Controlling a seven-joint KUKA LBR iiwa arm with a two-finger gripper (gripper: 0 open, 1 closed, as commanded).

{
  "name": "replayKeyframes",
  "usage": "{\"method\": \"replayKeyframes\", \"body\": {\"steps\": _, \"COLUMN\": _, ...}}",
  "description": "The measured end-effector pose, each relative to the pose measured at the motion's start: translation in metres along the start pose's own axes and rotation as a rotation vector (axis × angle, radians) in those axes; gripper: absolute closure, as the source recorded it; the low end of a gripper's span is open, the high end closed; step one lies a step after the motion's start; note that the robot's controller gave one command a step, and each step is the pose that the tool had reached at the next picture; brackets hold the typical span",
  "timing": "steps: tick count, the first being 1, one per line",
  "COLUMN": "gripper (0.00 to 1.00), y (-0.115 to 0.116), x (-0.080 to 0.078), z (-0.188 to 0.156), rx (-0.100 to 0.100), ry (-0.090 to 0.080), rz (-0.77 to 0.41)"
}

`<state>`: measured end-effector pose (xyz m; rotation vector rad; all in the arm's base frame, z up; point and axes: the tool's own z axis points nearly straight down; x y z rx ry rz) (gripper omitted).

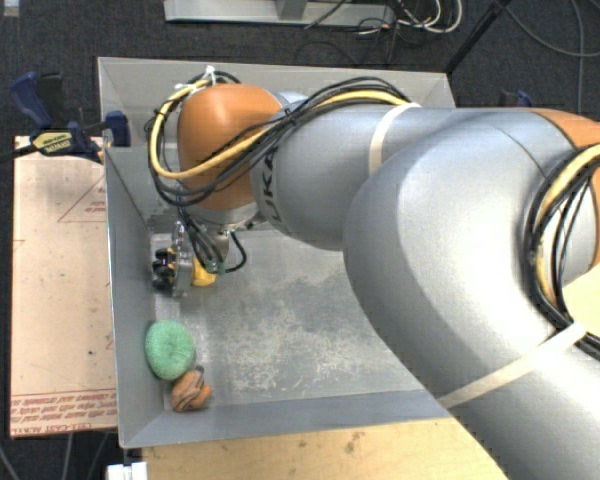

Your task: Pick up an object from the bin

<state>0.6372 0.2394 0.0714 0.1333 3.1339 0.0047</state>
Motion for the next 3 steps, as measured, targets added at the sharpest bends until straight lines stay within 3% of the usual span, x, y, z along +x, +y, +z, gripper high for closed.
{"method": "replayKeyframes", "body": {"steps": 1, "gripper": 1.0, "y": 0.0, "x": 0.0, "z": 0.0, "rx": 0.0, "ry": 0.0, "rz": 0.001}}
{"method": "replayKeyframes", "body": {"steps": 2, "gripper": 1.0, "y": -0.042, "x": 0.001, "z": -0.127, "rx": 0.002, "ry": 0.001, "rz": 0.011}}
{"method": "replayKeyframes", "body": {"steps": 3, "gripper": 1.0, "y": -0.042, "x": 0.001, "z": -0.126, "rx": 0.002, "ry": 0.002, "rz": 0.011}}
